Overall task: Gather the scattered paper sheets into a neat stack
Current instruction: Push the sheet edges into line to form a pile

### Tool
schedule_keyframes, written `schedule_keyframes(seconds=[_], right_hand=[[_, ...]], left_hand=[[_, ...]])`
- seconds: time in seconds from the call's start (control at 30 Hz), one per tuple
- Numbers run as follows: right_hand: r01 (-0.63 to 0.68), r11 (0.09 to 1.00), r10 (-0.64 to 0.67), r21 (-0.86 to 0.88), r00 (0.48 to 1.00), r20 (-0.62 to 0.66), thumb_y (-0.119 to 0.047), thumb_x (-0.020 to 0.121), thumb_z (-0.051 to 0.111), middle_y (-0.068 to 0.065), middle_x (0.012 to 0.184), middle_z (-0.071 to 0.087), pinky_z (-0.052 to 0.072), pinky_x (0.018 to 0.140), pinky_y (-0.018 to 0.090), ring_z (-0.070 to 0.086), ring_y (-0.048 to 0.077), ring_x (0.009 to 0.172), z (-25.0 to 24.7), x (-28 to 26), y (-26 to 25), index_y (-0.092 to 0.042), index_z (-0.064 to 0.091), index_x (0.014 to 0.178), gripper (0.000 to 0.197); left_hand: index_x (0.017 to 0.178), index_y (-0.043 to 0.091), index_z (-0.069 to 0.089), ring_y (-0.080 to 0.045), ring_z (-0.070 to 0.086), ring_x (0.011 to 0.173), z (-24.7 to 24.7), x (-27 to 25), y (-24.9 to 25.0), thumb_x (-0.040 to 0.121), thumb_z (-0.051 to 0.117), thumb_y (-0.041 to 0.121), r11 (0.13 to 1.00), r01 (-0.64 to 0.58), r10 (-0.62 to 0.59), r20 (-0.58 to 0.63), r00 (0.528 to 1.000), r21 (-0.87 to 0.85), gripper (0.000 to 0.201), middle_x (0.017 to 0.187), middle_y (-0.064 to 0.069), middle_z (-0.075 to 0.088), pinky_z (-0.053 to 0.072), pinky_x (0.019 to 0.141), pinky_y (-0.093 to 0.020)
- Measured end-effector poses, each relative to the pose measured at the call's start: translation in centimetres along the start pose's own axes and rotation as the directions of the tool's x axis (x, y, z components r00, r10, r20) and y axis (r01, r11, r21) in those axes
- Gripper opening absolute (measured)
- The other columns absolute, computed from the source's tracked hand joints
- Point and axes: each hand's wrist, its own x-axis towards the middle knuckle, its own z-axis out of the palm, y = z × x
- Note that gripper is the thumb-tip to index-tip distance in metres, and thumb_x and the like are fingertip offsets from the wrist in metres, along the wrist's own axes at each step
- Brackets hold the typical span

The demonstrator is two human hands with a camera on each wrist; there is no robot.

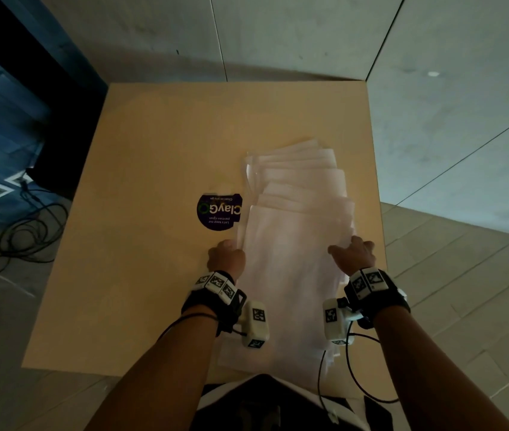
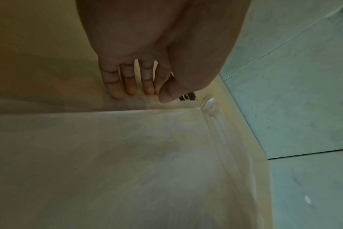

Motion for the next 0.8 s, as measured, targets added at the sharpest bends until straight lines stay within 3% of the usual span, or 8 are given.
schedule_keyframes(seconds=[0.13, 0.3, 0.5, 0.67, 0.8], right_hand=[[-0.019, 1.000, 0.019, -0.006, 1.000, -0.002, -0.027, 0.087, 0.059, 0.013, 0.140, 0.029, 0.036, 0.101, 0.047, 0.032, 0.039, 0.127, 0.0, -0.1, 0.3, -0.007, 0.036, 0.140, 0.061], [-0.018, 1.000, 0.016, 0.024, 0.998, 0.053, -0.028, 0.086, 0.061, 0.013, 0.138, 0.032, 0.037, 0.102, 0.045, 0.038, 0.039, 0.126, 0.6, -0.4, 0.1, -0.007, 0.036, 0.139, 0.063], [-0.026, 1.000, 0.026, 0.011, 0.999, -0.020, -0.027, 0.087, 0.060, 0.013, 0.139, 0.030, 0.035, 0.102, 0.046, 0.033, 0.038, 0.128, -0.5, 0.0, 0.8, -0.007, 0.036, 0.139, 0.061], [-0.014, 1.000, 0.014, 0.014, 0.999, 0.036, -0.027, 0.086, 0.062, 0.013, 0.139, 0.032, 0.037, 0.103, 0.042, 0.038, 0.038, 0.127, 0.4, -0.2, 0.4, -0.007, 0.037, 0.140, 0.063], [-0.014, 0.999, 0.014, -0.038, 1.000, -0.010, -0.031, 0.087, 0.060, 0.015, 0.137, 0.032, 0.036, 0.101, 0.043, 0.036, 0.039, 0.126, -0.3, 0.6, 0.3, -0.006, 0.040, 0.136, 0.058]], left_hand=[[0.133, 0.006, 0.049, -0.040, 0.045, 0.120, -0.5, 0.7, -0.6, 0.089, 0.040, 0.020, 0.997, 0.050, -0.047, -0.051, 0.998, 0.062, 0.047, 0.137, -0.020, 0.046, 0.038, 0.096, -0.038], [0.138, 0.014, 0.048, -0.037, 0.042, 0.125, 0.7, -0.1, 0.4, 0.089, 0.043, 0.020, 1.000, -0.013, 0.013, 0.035, 0.999, 0.006, 0.050, 0.141, -0.015, 0.044, 0.035, 0.105, -0.039], [0.131, 0.011, 0.052, -0.038, 0.052, 0.120, -0.3, 0.6, -0.2, 0.090, 0.049, 0.020, 1.000, 0.015, -0.015, -0.073, 0.997, 0.000, 0.043, 0.134, -0.017, 0.052, 0.045, 0.102, -0.043], [0.120, 0.011, 0.058, -0.038, 0.054, 0.109, 1.4, -0.2, 1.1, 0.066, 0.036, 0.030, 0.999, -0.027, 0.028, 0.041, 0.999, -0.029, 0.061, 0.126, -0.014, 0.055, 0.045, 0.100, -0.045], [0.126, 0.013, 0.057, -0.039, 0.052, 0.116, 0.5, 0.4, 1.1, 0.083, 0.042, 0.026, 0.999, 0.006, -0.005, -0.011, 1.000, 0.034, 0.047, 0.132, -0.015, 0.053, 0.043, 0.101, -0.041]])
